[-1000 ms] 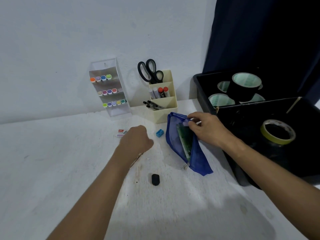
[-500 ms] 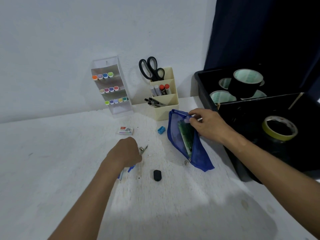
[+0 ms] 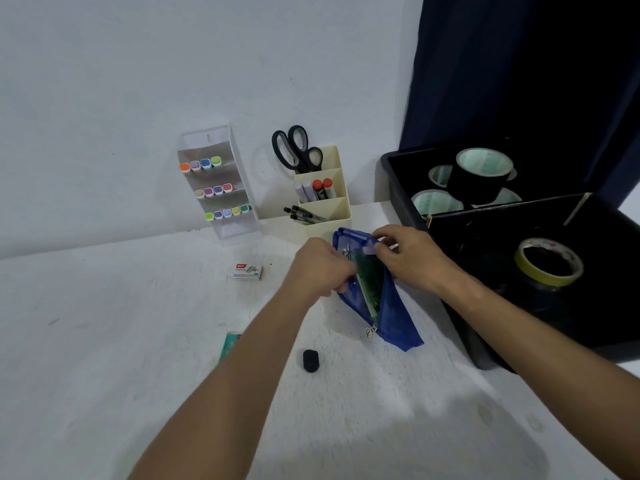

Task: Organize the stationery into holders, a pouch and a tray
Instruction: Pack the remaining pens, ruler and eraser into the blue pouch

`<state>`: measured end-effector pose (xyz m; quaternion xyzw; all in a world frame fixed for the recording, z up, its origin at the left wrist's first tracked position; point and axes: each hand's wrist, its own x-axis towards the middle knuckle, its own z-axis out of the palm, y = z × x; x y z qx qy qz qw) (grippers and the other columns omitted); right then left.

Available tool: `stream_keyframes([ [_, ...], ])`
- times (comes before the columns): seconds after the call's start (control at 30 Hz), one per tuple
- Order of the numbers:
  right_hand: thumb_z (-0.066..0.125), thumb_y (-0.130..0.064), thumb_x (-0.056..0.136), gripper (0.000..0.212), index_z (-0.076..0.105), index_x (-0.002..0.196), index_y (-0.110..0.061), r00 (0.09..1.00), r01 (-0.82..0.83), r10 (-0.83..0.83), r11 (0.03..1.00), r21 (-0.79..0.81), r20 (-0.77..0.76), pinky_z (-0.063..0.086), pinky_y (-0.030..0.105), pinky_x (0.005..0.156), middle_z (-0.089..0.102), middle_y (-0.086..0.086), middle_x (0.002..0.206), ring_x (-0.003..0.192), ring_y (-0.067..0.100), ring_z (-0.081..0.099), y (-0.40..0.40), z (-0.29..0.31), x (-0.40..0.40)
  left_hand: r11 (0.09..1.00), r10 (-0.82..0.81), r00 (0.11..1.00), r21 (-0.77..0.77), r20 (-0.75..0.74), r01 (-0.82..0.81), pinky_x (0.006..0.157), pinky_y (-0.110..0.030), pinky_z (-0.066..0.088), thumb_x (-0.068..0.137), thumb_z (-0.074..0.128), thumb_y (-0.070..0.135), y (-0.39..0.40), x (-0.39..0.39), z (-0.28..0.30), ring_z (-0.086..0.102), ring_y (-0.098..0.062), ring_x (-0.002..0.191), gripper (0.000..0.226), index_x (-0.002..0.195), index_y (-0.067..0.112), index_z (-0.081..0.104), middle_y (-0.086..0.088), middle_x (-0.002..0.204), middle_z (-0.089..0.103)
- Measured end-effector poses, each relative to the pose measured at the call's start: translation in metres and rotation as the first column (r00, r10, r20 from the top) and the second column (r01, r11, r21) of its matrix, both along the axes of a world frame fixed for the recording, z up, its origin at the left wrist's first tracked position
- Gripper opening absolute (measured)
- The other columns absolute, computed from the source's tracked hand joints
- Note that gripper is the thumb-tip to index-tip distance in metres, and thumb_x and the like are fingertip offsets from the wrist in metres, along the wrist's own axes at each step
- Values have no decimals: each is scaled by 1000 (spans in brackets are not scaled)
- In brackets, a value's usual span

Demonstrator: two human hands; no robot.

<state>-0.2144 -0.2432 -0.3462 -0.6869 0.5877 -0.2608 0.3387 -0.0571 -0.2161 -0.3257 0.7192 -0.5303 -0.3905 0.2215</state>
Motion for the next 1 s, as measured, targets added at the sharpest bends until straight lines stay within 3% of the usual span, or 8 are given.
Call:
stream_keyframes([
  [0.1,52,-28,96,29,60,123,-20,1000,-5,5,1000,-3,-8,59,34,78,61,2,112,99,19,60,1,1,0,999,-19,993,-34,114,23,46,-21,44,83,63,17,-3,-11,-12,61,-16,57,12,84,6,67,-5,67,66],
  [0.2,53,-27,96,28,61,121,-20,1000,-8,8,1000,-7,-2,59,33,76,62,3,111,98,19,60,0,1,0,994,-29,970,-91,241,52,61,-28,52,87,60,22,-3,-14,-20,61,-22,69,12,85,10,59,-5,77,63],
  [0.27,53,-27,95,27,61,120,-20,1000,-11,11,1000,-11,-4,59,34,77,62,3,110,97,18,61,0,2,0,990,-56,974,-113,220,83,64,-30,52,91,56,25,-1,-14,-23,64,-24,73,17,83,9,59,-7,77,63],
  [0.43,51,-26,96,29,60,123,-20,1000,-10,9,1000,-9,-17,59,35,78,60,1,111,98,18,60,1,4,1,978,-17,987,-202,162,50,53,-24,47,87,53,13,0,-1,-21,61,-18,61,25,74,3,71,-10,68,67],
  [0.53,51,-26,96,29,60,123,-20,1000,-1,0,1000,-16,-16,57,31,78,61,1,111,99,17,59,2,4,0,982,60,968,-189,242,-14,49,-21,42,85,56,11,-5,19,-24,58,-16,62,18,79,3,72,-9,74,67],
  [0.67,47,-23,97,30,59,124,-19,1000,-1,1,1000,-19,-20,51,25,73,60,1,110,98,16,58,2,6,0,988,139,908,-118,396,-100,72,-28,48,87,63,15,-14,45,-29,57,-19,81,10,95,9,65,-4,89,59],
  [0.83,46,-22,97,30,59,124,-18,1000,2,-2,1000,-26,-30,51,25,72,61,3,110,95,17,59,2,6,1,999,15,886,-50,463,10,88,-28,45,85,68,26,-12,62,-46,57,-21,108,38,120,14,59,-5,124,58],
  [1.0,46,-20,97,30,59,124,-16,999,-2,1,999,-37,-35,47,23,71,63,4,107,91,16,60,4,7,2,991,-43,892,-96,450,96,83,-27,43,86,66,37,-12,51,-54,58,-21,108,44,123,14,60,-6,123,61],
])
